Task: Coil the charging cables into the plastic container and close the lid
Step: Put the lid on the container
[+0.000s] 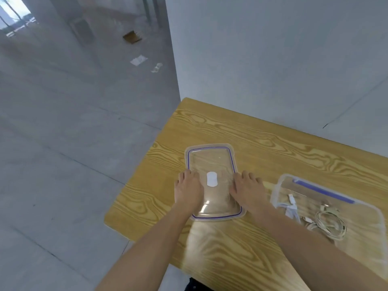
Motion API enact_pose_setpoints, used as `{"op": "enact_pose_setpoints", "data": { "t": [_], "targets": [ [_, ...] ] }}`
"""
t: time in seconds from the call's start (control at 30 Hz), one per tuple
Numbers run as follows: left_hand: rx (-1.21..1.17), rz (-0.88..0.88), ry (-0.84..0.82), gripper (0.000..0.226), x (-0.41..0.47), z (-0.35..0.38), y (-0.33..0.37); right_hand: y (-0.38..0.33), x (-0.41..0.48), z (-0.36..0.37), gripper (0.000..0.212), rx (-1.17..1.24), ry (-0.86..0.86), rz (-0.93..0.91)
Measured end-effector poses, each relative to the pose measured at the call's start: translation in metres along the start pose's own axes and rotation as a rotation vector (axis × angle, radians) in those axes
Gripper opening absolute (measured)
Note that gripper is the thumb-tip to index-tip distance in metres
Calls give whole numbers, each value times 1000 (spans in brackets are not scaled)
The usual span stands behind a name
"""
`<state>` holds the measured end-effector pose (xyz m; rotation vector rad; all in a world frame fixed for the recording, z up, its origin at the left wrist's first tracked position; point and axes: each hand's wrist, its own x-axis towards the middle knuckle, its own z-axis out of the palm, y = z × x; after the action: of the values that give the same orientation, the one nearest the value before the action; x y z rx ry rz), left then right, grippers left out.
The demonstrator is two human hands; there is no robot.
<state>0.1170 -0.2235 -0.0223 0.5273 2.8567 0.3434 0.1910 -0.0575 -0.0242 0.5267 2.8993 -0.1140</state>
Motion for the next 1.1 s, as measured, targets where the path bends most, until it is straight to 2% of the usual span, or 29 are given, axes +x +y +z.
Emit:
{"op": "enact_pose_setpoints", "data": {
  "t": [0.13, 0.23, 0.4, 0.53, 0.63, 0.8, 1.0, 1.1],
  "targets": [
    [-78, -77, -59, 15, 2, 10, -6, -1, 2, 11, 31, -26, -83, 18],
    [-167, -99, -74, 15, 4, 14, -7, -3, 2, 14, 31, 37, -109, 31],
    [-299, -99, -50, 27, 4, 18, -15, -4, 4, 5, 36, 422, -197, 167],
    [-354, -102, -4, 28, 5, 9, -19, -7, 0, -8, 38, 581, -152, 220],
    [-417, -123, 39, 26, 5, -6, -15, -9, -2, -21, 48, 598, -139, 258],
    [-584, -108, 79, 19, 0, -51, 0, -1, -6, -53, 41, 741, -6, 289],
    [-813, 95, 100, 14, -9, -122, 23, 29, -26, -115, 42, 883, 111, 323],
    [-963, 207, 183, 19, -14, -147, 27, 47, -46, -143, 40, 988, 175, 330]
  ]
}}
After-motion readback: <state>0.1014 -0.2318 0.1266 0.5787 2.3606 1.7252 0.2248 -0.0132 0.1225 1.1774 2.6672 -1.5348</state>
